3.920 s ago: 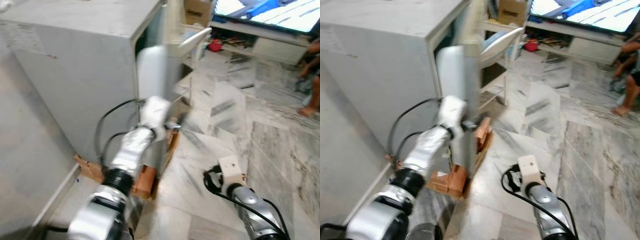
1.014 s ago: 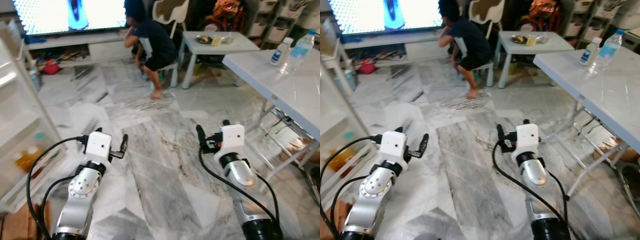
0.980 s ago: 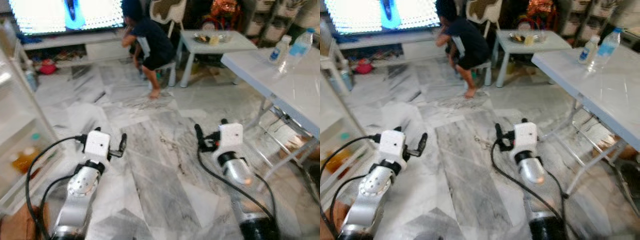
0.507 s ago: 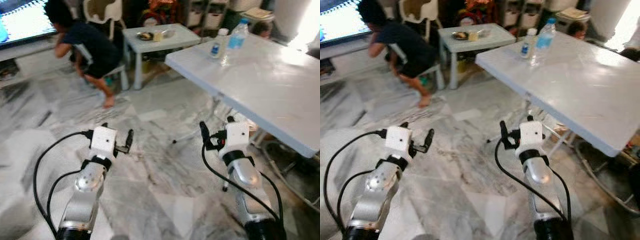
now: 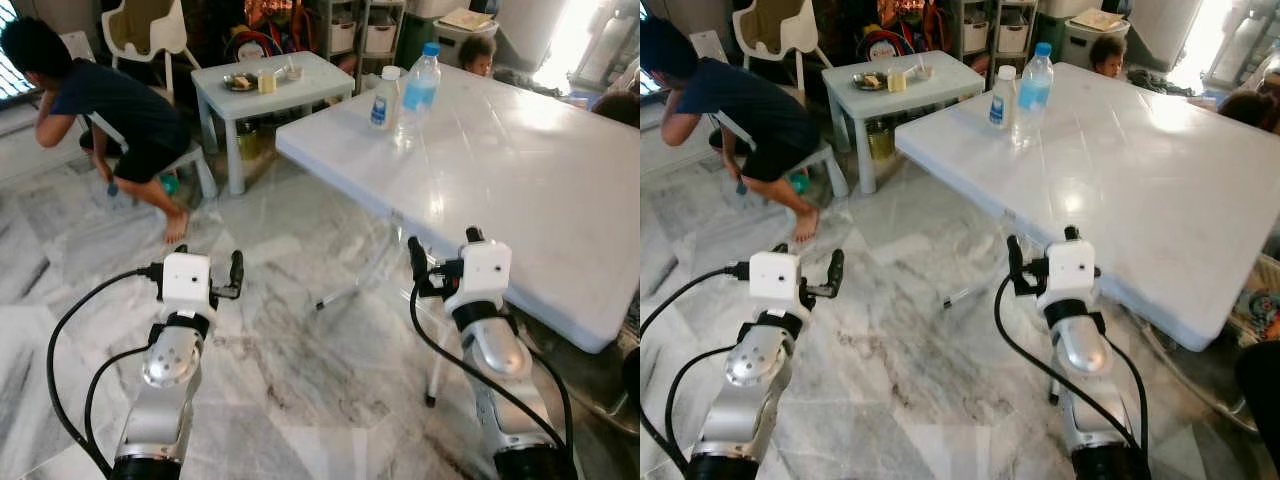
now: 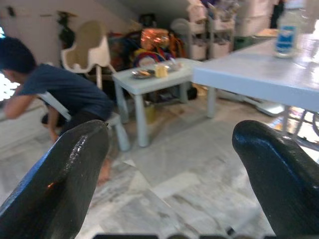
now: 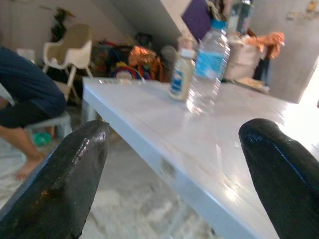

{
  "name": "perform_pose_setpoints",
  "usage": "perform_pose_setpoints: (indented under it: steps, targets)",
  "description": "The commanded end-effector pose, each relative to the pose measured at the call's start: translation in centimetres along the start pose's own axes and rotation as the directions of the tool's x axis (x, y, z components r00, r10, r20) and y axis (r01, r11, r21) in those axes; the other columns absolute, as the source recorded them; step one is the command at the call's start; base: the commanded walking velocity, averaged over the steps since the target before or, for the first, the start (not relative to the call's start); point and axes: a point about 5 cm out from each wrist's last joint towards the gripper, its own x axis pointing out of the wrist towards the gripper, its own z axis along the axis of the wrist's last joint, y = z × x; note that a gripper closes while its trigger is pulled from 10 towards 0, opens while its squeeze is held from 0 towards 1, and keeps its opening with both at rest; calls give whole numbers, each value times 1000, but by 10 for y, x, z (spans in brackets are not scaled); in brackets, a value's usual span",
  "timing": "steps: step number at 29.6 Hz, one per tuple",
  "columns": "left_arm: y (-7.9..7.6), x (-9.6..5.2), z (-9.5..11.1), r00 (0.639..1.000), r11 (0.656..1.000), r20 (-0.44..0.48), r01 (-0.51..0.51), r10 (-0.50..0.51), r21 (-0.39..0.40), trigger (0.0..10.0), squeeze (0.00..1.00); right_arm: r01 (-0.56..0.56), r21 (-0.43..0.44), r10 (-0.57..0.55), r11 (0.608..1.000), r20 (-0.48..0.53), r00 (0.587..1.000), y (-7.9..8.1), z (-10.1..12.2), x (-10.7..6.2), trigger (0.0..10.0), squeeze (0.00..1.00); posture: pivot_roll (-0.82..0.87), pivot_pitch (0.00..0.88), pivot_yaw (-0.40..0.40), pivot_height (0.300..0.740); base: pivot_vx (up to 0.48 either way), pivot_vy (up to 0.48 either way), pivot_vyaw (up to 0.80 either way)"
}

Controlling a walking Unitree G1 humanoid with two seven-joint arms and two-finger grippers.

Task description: Restocking fridge

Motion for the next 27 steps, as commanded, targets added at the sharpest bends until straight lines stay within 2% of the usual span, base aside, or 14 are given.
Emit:
perform_pose_setpoints:
  steps: [1,21,27]
  targets:
    - [6,0,-2,1000,1000,-7,-30,30,4,10000,0,-16,4,16,1000,20,1000,5,5,2,10000,0,16,0,-38,740,480,0,0]
    - [-2,7,6,1000,999,21,6,-6,-32,10000,0,-22,-10,22,1000,28,999,3,6,6,10000,0,11,0,-36,740,468,0,0]
    - [-4,8,6,1000,999,21,12,-11,-32,10000,0,-28,-12,28,1000,25,999,4,5,5,10000,0,11,0,-37,740,428,0,-267]
